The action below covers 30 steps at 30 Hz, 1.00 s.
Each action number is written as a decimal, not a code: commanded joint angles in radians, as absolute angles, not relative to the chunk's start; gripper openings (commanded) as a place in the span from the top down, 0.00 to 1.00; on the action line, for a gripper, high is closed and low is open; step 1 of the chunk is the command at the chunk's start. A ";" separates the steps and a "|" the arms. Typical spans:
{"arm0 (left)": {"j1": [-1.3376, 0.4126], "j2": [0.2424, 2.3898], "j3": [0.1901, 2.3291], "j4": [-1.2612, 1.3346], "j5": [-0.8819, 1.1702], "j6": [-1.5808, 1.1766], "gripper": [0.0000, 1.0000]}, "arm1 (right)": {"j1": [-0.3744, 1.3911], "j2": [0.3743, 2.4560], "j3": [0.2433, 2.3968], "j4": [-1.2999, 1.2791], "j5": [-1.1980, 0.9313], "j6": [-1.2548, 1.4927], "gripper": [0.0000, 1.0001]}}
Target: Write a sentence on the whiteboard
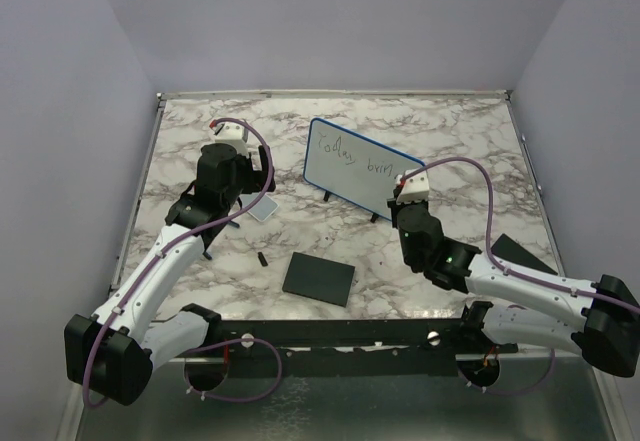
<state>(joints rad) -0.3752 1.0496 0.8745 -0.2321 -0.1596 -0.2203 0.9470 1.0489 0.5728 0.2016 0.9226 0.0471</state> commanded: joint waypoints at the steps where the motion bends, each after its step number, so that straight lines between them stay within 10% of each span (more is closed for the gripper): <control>1: -0.379 1.031 0.865 -0.218 -0.138 -0.223 0.01 | 0.942 1.029 0.580 0.214 0.951 0.044 1.00; 30: -0.378 1.034 0.865 -0.217 -0.133 -0.225 0.01 | 0.942 1.083 0.557 0.104 0.911 0.208 1.00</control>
